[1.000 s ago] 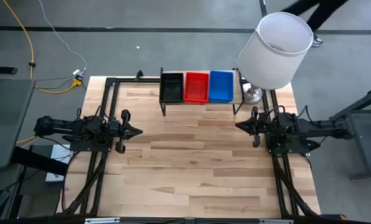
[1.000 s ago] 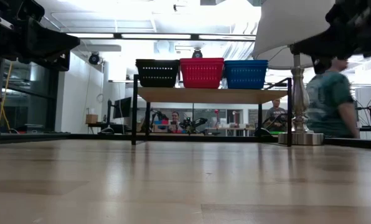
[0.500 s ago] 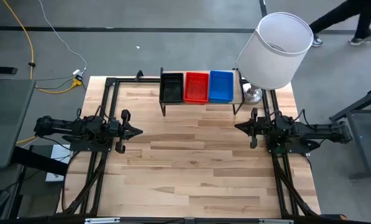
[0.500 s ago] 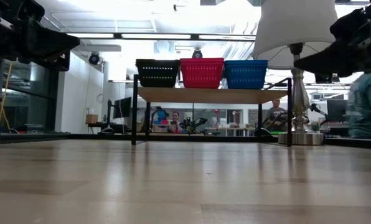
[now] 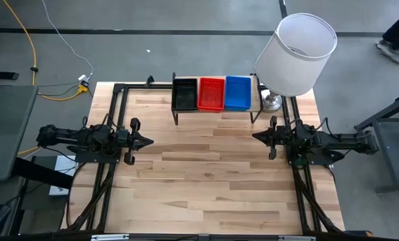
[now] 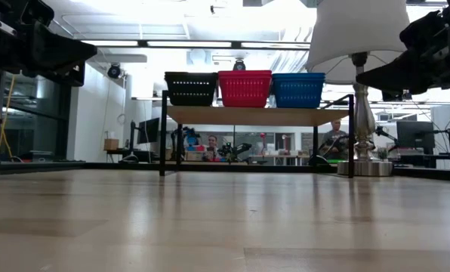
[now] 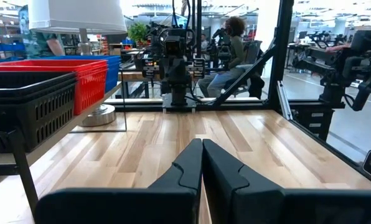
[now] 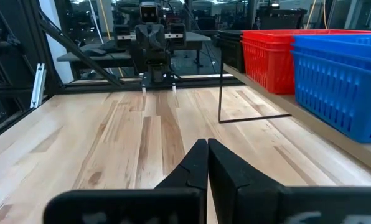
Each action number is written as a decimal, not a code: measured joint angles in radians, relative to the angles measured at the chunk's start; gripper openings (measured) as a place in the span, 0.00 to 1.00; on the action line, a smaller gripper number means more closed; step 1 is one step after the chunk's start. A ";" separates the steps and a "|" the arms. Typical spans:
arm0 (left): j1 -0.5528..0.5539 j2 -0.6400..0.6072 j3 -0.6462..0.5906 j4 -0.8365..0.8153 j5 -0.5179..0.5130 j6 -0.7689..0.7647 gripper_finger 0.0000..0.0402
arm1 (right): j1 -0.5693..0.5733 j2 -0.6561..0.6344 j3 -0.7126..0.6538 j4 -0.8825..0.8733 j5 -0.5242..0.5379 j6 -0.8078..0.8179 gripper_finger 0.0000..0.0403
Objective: Stack baskets on shelf by color
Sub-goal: Return to Home Position
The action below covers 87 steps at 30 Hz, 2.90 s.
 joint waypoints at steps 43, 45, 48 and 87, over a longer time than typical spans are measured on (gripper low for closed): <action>-0.042 -0.005 0.000 0.002 -0.003 0.000 0.01 | 0.000 -0.084 -0.001 0.001 0.003 0.000 0.00; -0.042 -0.005 0.000 0.002 -0.003 0.000 0.01 | 0.000 -0.084 -0.001 0.001 0.003 0.000 0.00; -0.042 -0.005 0.000 0.002 -0.004 0.000 0.01 | 0.000 -0.084 -0.001 0.001 0.003 0.000 0.00; -0.042 0.000 0.000 0.002 -0.004 0.000 0.01 | 0.000 -0.084 -0.002 0.002 0.003 0.000 0.00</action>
